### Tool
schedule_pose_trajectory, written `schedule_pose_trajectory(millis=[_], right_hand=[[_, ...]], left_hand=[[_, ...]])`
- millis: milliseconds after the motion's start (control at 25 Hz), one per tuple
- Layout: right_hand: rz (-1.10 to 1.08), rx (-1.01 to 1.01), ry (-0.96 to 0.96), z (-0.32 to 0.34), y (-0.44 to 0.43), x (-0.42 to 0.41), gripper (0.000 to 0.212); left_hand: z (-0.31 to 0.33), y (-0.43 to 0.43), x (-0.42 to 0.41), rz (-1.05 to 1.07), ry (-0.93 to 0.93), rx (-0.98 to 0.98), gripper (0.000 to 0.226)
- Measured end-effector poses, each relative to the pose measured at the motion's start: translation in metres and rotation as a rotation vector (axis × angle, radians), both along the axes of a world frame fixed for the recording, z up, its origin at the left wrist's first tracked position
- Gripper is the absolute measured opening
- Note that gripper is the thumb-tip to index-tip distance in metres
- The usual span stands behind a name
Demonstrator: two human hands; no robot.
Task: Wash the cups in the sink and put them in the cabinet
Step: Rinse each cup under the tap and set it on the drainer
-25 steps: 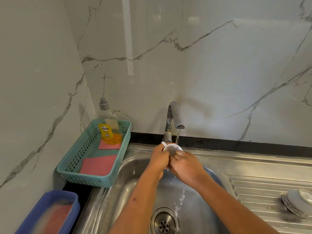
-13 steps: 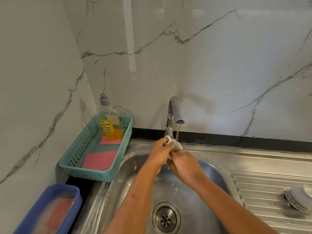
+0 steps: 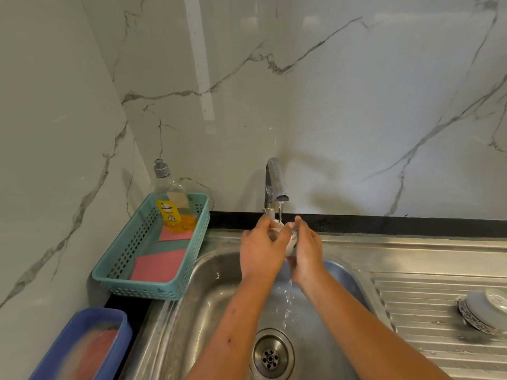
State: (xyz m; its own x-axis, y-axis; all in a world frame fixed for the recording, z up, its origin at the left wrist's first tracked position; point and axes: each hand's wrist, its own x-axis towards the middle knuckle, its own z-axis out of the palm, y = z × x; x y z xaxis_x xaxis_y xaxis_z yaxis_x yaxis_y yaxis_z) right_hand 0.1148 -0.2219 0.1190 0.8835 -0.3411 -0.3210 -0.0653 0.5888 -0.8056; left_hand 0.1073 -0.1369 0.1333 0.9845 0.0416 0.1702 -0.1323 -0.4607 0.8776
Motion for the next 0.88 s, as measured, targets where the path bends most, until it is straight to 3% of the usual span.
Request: schedule_pose_trajectory(millis=[160, 240, 400, 520, 600, 800, 880], right_hand=[[0.058, 0.303, 0.020, -0.001, 0.005, 0.005, 0.041], [0.117, 0.319, 0.027, 0.001, 0.003, 0.005, 0.048], [0.102, -0.116, 0.091, -0.002, 0.008, 0.001, 0.037], [0.094, -0.516, -0.089, -0.002, 0.015, -0.002, 0.020], [0.137, -0.774, -0.202, -0.006, 0.017, -0.003, 0.015], [0.128, -1.279, -0.485, -0.020, 0.006, -0.001, 0.029], [0.171, -1.439, -0.542, -0.022, -0.004, -0.002, 0.028]], left_hand=[[0.001, -0.006, -0.001, -0.155, 0.003, -0.075, 0.034], [0.000, -0.009, -0.004, -0.191, -0.003, -0.072, 0.039], [-0.005, -0.007, 0.002, -0.083, 0.059, 0.118, 0.036], [-0.002, -0.002, 0.019, 0.077, 0.219, -0.099, 0.042], [0.002, 0.000, 0.026, 0.174, 0.264, -0.106, 0.044], [0.003, 0.011, 0.028, 0.205, 0.385, -0.499, 0.029], [-0.004, 0.018, 0.025, 0.215, 0.428, -0.557, 0.024]])
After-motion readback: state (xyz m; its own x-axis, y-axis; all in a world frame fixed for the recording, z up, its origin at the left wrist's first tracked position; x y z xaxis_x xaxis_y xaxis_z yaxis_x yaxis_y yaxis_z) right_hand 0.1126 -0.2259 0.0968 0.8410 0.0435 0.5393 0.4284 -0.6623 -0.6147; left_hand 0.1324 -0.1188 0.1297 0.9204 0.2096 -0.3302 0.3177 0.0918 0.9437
